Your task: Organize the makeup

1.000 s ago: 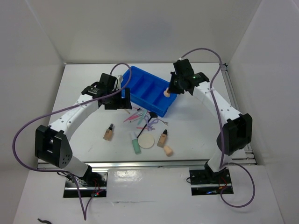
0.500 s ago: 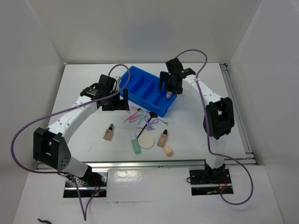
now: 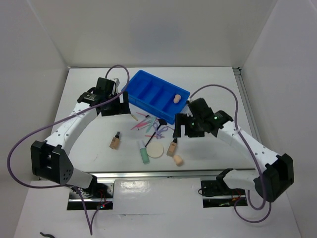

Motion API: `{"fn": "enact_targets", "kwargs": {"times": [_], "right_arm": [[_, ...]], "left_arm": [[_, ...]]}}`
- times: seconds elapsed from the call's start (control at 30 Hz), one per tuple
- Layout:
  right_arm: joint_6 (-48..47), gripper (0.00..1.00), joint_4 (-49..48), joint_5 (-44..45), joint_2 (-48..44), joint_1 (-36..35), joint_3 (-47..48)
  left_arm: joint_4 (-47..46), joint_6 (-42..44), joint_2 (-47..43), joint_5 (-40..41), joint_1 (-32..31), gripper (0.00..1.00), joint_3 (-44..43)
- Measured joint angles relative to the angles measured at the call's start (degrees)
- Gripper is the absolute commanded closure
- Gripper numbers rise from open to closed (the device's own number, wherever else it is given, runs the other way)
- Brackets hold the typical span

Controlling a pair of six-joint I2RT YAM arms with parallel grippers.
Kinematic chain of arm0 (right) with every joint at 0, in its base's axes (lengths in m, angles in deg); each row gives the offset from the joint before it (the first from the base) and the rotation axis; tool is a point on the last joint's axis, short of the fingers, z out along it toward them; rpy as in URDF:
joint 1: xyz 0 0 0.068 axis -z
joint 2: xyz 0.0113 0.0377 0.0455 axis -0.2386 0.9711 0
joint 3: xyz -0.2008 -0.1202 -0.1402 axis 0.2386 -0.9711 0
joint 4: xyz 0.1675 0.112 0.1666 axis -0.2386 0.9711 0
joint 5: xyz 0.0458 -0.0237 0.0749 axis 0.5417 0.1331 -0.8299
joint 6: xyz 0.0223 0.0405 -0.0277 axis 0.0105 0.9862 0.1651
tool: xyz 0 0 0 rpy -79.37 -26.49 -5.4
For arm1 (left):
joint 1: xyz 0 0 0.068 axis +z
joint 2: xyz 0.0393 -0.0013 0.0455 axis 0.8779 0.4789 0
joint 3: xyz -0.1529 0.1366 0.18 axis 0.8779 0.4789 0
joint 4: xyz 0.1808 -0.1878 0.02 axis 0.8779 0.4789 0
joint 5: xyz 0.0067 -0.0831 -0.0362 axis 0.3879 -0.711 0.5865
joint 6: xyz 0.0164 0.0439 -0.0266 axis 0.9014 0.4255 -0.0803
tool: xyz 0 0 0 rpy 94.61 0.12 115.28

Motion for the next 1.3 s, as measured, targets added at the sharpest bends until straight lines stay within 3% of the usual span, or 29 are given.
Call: {"fn": "enact_targets", "kwargs": {"times": [0.27, 0.4, 0.5, 0.67, 0.77, 0.87, 0.9, 0.97, 1.13, 1.3], "right_arm": [[9.03, 0.09, 3.13, -3.15, -3.39, -14.56, -12.92], [11.43, 0.20, 2.56, -1.57, -1.46, -17.99, -13.33], [12.46, 0.29, 0.85, 0.61, -0.74, -18.16, -14.82], [12.85, 0.32, -2.27, 3.28, 5.03, -18.16, -15.47], [12.61, 0.40, -3.72, 4.63, 8.09, -18.16, -15.54], [12.07, 0.59, -4.98, 5.40, 9.09, -18.16, -15.54], [11.93, 0.70, -5.07, 5.77, 9.27, -18.16, -15.54], [12.07, 0.78, -4.72, 6.38, 9.38, -18.16, -15.47], [13.22, 0.85, -0.85, 7.54, 7.37, -18.14, -13.03], [15.26, 0.92, 5.22, 8.04, 3.37, -16.20, -1.90]], "left_arm": [[-1.25, -1.44, -0.55, 0.07, 0.52, 0.04, 0.11], [-2.91, -2.60, -2.27, 0.17, 0.61, 0.04, 2.69], [-2.91, -3.02, -3.30, -0.07, 0.63, 0.05, 3.89], [-3.30, -3.06, -3.28, -0.59, 0.66, 0.06, 3.89], [-3.28, -3.04, -3.28, -1.05, 0.66, 0.06, 3.89], [-3.30, -3.02, -3.28, -1.49, 0.66, 0.08, 3.82], [-3.30, -3.02, -3.28, -1.62, 0.66, 0.09, 3.82], [-3.26, -3.02, -3.21, -1.81, 0.66, 0.09, 3.78], [-2.64, -2.97, -2.58, -2.25, 0.66, 0.09, 1.68], [-2.75, -2.82, -2.49, -2.32, 0.66, 0.09, 0.48]]}}
